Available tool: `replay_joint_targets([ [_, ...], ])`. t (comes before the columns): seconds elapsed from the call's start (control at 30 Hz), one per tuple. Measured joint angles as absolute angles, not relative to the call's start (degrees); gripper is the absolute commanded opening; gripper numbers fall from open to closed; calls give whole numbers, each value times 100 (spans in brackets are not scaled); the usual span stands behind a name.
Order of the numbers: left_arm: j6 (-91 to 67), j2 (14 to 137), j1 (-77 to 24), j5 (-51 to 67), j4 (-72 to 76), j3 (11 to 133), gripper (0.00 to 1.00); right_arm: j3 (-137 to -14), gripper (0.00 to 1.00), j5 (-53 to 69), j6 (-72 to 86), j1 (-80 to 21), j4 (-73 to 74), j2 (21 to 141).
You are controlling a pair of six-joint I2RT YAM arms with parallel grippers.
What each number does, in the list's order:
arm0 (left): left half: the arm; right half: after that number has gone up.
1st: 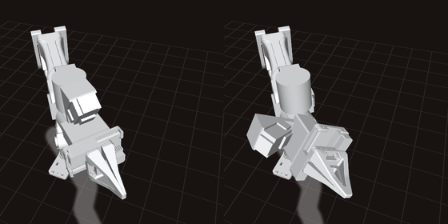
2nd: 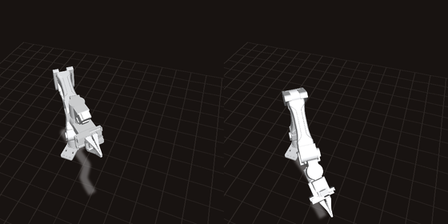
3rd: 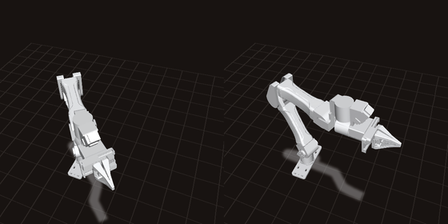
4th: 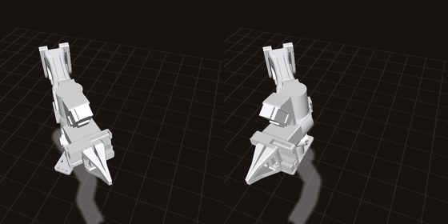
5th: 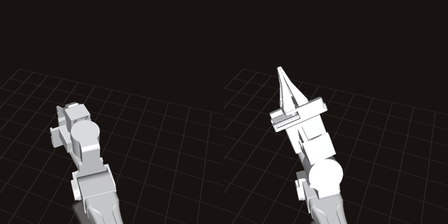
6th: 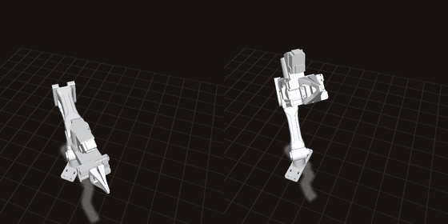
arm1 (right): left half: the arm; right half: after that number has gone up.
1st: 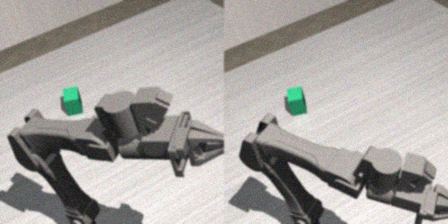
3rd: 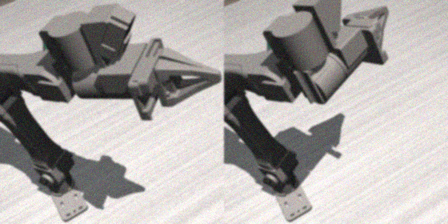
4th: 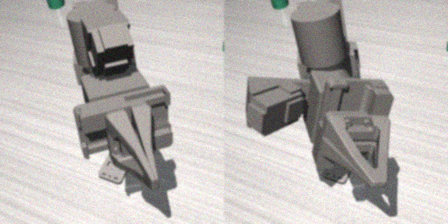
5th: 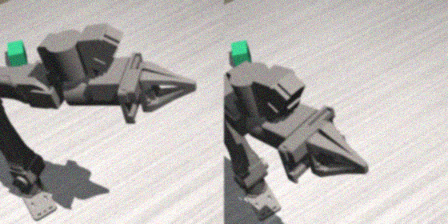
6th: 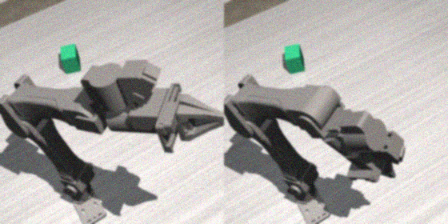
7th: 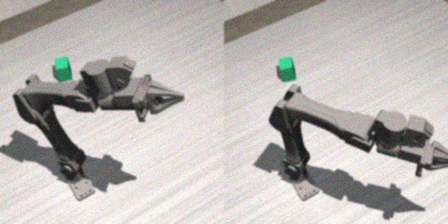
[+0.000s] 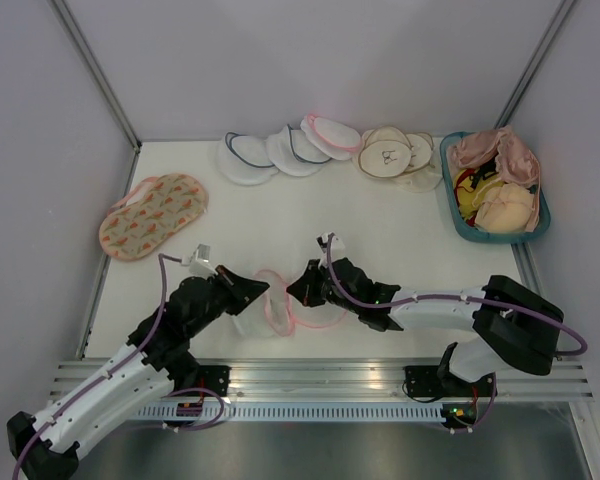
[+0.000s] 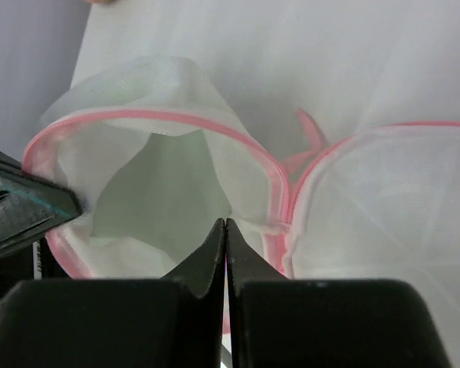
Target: Unzip the laundry bag and remove the bra
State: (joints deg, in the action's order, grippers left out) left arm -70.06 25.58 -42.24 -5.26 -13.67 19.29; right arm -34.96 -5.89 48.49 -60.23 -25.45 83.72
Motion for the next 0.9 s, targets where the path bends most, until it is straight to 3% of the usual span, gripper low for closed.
replay_joint_targets([
  [0.33,-7048,3061,-4224,-1072,-3030,1870,2,-3500,1,-128,4530,-6020,-2279,8383],
  [0.63,-7264,2808,-4224,-1323,-3763,1649,2,-4466,0,543,4436,-6191,-2473,9673],
  [0.73,-7293,2792,-4224,-1339,-3795,1647,2,-4840,14,561,4344,-6381,-2318,9900],
  [0.77,-7308,2779,-4224,-1341,-3804,1647,2,-4965,24,539,4296,-6445,-2222,9939],
  [0.87,-7345,2729,-4224,-1343,-3820,1647,2,-5343,39,329,4115,-6630,-1756,10025],
  [0.9,-7354,2716,-4224,-1343,-3824,1647,2,-5478,41,196,4056,-6692,-1549,10060],
])
